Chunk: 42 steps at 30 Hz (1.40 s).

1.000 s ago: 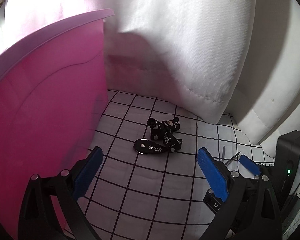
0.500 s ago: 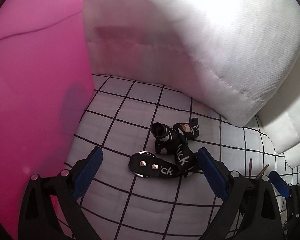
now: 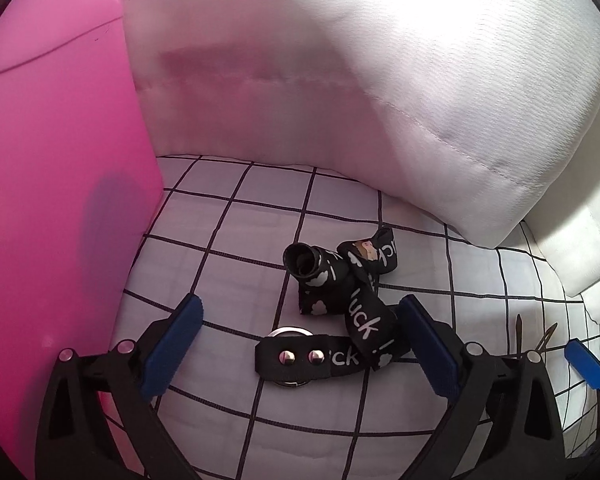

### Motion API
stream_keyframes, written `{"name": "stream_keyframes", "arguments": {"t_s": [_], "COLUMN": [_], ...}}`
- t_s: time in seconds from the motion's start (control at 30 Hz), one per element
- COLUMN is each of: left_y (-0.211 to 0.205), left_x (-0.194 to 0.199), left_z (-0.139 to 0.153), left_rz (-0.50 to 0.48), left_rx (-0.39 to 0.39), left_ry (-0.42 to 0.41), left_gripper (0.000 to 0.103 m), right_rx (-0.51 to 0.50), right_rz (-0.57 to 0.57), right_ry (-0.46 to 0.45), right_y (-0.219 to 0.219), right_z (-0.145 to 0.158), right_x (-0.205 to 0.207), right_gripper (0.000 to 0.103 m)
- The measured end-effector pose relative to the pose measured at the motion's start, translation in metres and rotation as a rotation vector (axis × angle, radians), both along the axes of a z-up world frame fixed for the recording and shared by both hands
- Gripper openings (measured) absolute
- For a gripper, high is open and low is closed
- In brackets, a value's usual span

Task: Organize jewelry
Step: 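Grasp the black hair ties with the left tool while the right tool grasps the brown hair pin, then carry the hair ties and hair pin over the pink tub and release both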

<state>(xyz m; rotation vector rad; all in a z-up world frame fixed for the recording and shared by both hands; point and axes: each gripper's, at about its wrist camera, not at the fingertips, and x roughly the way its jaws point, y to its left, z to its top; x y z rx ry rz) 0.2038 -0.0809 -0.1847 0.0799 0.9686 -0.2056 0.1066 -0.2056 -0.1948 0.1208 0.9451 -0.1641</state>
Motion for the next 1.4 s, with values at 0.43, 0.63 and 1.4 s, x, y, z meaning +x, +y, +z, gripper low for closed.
{"name": "stream_keyframes", "arguments": {"t_s": [0.43,0.63,1.4], "left_y": [-0.014,-0.016,-0.011], "left_x": [-0.036,-0.051,-0.126], "left_z": [0.014,0.018,0.114], "left_rz": [-0.066,-0.078,-0.149], "left_rx": [-0.022,-0.02,-0.107], "left_ry": [-0.014,-0.011,-0.062], "left_gripper": [0.023,0.014,0.014], "right_rx": [-0.043,0.016,0.056], "right_rz": [0.054,0.028,0.094], "right_ry": [-0.052,-0.056,-0.158], "right_y": [0.029,0.011,-0.023], "right_z": [0.008,0.013,0.11], "right_x": [-0.004,-0.007,-0.084], "right_gripper": [0.028,0.006,0.006]}}
